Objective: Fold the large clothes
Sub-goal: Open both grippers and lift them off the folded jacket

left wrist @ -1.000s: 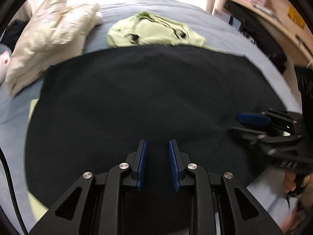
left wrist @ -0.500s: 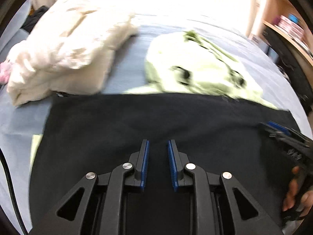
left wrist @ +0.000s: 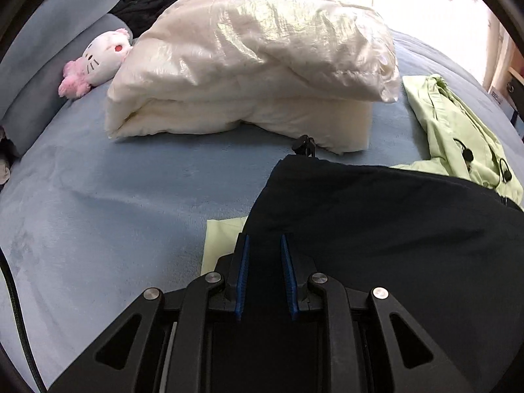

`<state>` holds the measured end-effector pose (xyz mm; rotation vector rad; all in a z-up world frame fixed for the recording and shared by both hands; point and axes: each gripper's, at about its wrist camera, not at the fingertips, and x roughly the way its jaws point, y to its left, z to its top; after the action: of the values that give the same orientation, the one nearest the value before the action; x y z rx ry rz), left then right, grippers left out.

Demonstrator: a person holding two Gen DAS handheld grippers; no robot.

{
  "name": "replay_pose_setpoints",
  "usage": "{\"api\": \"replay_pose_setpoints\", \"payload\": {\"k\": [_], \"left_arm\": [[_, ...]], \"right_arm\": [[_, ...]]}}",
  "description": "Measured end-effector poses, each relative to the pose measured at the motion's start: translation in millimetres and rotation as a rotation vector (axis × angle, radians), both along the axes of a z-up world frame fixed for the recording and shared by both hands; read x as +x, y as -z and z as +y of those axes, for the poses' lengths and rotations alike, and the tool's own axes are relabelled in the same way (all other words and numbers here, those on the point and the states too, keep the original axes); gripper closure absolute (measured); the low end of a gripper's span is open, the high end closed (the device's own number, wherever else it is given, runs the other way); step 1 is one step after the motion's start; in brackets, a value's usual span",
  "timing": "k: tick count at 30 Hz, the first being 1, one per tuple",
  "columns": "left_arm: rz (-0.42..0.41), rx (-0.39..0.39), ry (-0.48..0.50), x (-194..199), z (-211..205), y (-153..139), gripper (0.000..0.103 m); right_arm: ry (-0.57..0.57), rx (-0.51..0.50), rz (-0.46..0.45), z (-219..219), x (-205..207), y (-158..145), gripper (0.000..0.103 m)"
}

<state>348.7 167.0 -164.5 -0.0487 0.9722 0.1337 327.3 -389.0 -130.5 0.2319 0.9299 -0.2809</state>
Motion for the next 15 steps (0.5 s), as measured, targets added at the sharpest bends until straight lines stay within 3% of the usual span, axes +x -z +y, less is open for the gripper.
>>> {"api": "replay_pose_setpoints", "payload": {"k": [2, 6, 11, 15], "left_arm": [[-0.002, 0.03, 0.003, 1.8, 0.8, 1.8, 0.084], [-0.002, 0.074, -0.002, -3.4, -4.4, -4.9, 0.084], [0.011, 0.019, -0.003, -25.1, -7.7, -28.2, 0.084], [0.002, -0.027, 0.063, -65.7, -29.8, -50.9, 0.084]], "right_arm": [[0.008, 0.019, -0.001, -3.6, 0.9, 3.4, 0.058], [0.01, -0.041, 0.013, 5.2, -0.4, 0.9, 0.057], [0.044, 0.023, 0.002, 8.3, -19.1, -19.9, 0.057], [-0.075, 0.071, -0.024, 42.4, -52.2, -44.7, 0.057]]}}
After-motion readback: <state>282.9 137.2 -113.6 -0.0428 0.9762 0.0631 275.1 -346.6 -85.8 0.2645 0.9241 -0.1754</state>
